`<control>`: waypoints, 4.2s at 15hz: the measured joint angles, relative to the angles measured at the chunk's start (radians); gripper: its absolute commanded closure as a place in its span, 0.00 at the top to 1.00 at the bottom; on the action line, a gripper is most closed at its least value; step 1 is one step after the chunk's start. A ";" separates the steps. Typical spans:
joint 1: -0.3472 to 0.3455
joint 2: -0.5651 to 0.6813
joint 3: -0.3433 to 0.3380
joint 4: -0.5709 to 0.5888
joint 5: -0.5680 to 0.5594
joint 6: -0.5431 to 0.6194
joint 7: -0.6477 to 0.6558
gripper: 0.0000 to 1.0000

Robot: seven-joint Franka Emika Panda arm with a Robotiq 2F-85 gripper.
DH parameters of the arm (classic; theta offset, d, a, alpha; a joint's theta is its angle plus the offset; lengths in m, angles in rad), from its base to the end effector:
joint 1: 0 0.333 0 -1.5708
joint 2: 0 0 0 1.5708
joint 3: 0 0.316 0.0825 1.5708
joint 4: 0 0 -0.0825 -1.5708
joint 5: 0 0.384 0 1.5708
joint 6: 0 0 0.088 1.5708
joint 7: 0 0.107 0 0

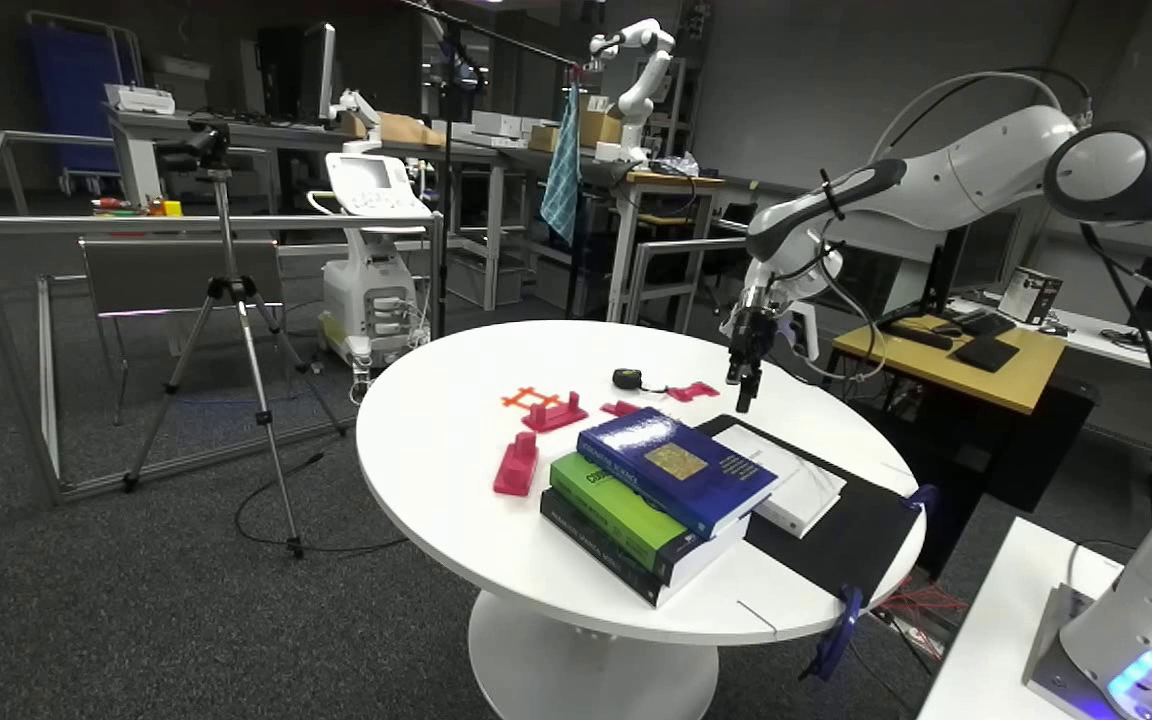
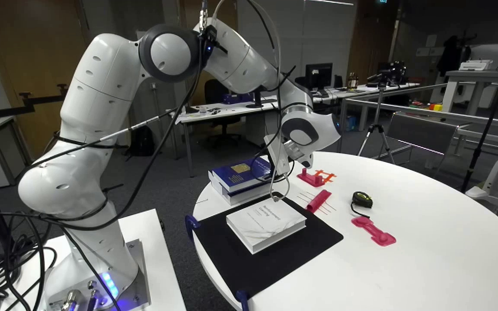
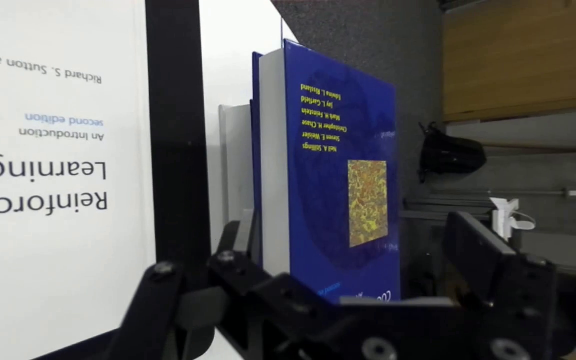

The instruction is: Move the blue book to the top of the white book on the right.

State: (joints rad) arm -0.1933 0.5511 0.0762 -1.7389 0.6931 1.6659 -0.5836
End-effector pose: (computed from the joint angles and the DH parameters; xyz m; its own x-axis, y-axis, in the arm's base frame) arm 0.6064 -0.0116 0.2502 0.9389 0.2643 -0.2203 0.0055 -0.6517 -0.7584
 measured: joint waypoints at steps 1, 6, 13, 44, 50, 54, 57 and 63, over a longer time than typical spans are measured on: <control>-0.009 0.012 0.000 0.008 0.019 -0.024 -0.018 1.00; -0.008 0.066 0.000 0.010 0.103 -0.007 -0.086 1.00; 0.045 0.130 0.001 0.010 0.113 0.107 -0.138 1.00; 0.041 0.291 0.017 0.167 0.132 0.007 -0.075 1.00; 0.053 0.292 0.031 0.166 0.148 0.034 -0.075 1.00; 0.056 0.292 0.031 0.166 0.148 0.037 -0.075 0.70; 0.057 0.292 0.031 0.166 0.148 0.037 -0.075 0.46; 0.057 0.281 0.031 0.167 0.149 0.034 -0.080 0.32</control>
State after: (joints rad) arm -0.1367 0.8321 0.1074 -1.5721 0.8417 1.7002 -0.6636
